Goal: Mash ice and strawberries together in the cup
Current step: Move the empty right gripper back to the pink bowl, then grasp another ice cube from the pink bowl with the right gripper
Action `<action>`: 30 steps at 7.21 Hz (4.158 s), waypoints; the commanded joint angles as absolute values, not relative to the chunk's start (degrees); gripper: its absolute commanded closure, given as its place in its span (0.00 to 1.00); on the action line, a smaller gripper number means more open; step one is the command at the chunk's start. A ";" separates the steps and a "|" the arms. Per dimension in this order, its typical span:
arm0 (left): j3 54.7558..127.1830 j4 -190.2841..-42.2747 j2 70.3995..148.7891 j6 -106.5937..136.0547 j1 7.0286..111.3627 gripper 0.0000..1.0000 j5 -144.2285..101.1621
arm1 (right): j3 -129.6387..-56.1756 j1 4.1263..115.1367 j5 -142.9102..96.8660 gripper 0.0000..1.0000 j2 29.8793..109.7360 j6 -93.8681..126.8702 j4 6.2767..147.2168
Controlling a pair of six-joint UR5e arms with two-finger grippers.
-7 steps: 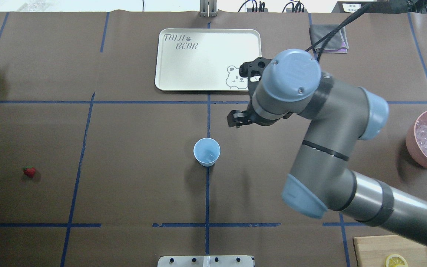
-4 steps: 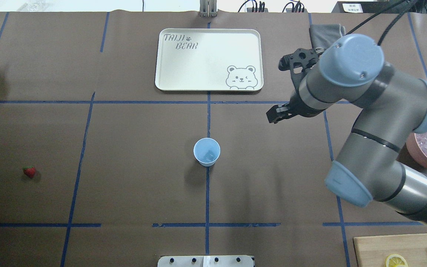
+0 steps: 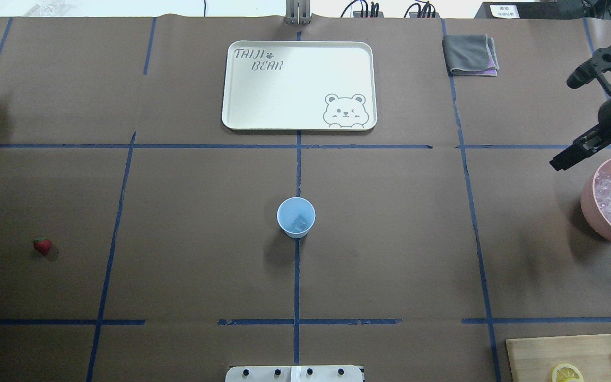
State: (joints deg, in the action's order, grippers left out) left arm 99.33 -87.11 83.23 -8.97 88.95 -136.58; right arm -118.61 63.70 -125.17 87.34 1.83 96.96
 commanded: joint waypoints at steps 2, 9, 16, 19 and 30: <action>99.32 -87.10 83.23 -8.96 88.95 0.00 -136.58 | -110.36 73.01 -132.33 0.03 96.74 -12.82 82.62; 99.32 -87.10 83.23 -8.96 88.77 0.00 -136.58 | -99.58 70.67 -132.10 0.12 99.58 -15.47 70.05; 99.32 -87.10 83.23 -8.96 88.68 0.00 -136.58 | -98.09 67.85 -132.01 0.34 99.23 -15.38 70.14; 99.32 -87.10 83.32 -8.96 88.68 0.00 -136.58 | -98.09 67.32 -131.92 0.71 99.23 -15.91 70.22; 99.67 -87.19 83.58 -8.96 88.42 0.00 -136.58 | -114.00 55.00 -128.44 0.97 73.01 38.70 92.26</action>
